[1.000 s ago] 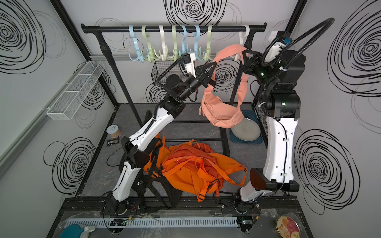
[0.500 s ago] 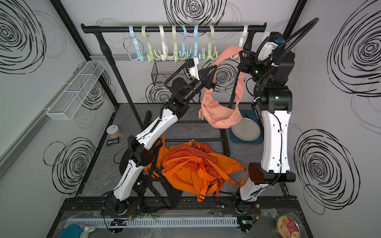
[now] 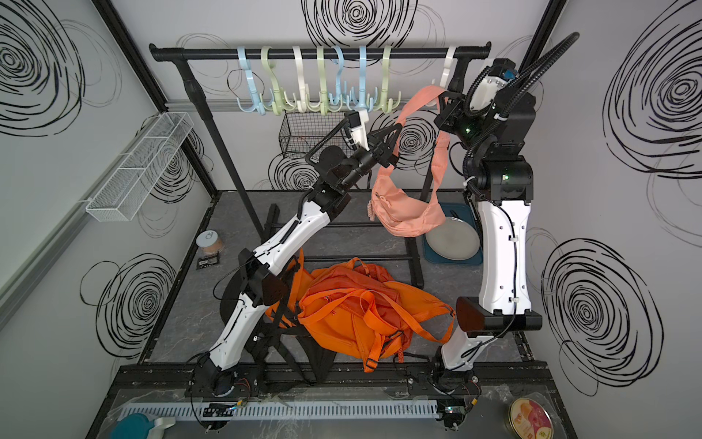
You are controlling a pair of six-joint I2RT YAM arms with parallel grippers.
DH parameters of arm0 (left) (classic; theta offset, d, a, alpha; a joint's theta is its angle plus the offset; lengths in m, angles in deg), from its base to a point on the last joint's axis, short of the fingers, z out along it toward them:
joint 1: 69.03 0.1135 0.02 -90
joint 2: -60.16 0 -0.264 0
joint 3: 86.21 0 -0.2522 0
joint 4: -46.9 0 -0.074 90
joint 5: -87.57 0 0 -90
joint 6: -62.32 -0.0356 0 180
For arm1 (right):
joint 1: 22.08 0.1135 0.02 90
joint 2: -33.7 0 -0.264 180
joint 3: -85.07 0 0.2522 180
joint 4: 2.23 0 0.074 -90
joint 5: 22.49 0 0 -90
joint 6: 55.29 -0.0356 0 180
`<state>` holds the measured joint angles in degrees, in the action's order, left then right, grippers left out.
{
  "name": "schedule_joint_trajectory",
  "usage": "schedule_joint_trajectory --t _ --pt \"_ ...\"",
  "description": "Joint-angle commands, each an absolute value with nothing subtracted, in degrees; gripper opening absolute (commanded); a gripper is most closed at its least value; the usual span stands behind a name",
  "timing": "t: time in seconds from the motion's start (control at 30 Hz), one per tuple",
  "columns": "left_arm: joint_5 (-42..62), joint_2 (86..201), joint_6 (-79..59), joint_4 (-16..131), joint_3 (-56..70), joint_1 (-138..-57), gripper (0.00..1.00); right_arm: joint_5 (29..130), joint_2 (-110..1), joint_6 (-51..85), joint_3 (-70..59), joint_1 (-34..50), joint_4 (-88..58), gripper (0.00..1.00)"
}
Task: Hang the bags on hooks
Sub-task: Hang the bag on the hook.
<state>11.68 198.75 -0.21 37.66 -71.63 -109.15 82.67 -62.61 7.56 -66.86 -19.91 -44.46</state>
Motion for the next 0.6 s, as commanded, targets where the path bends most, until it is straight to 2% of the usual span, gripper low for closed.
schedule_joint_trajectory --t 0.0,0.1,0.3,0.57 --pt "15.9 198.6 0.0 36.7 -71.9 -107.5 0.0 78.6 -61.6 7.7 -70.5 -20.0 -37.8 0.0" --pt "17.9 198.5 2.1 36.2 -71.1 -107.0 0.0 77.7 -62.3 7.6 -71.2 -20.1 -38.0 0.0" --pt "16.0 199.2 15.6 27.4 -70.7 -103.3 0.0 80.3 -63.0 7.4 -70.9 -18.2 -33.1 0.0" --pt "14.0 198.8 7.2 35.1 -70.6 -105.5 0.0 72.7 -64.0 11.0 -71.2 -17.7 -36.4 0.0"
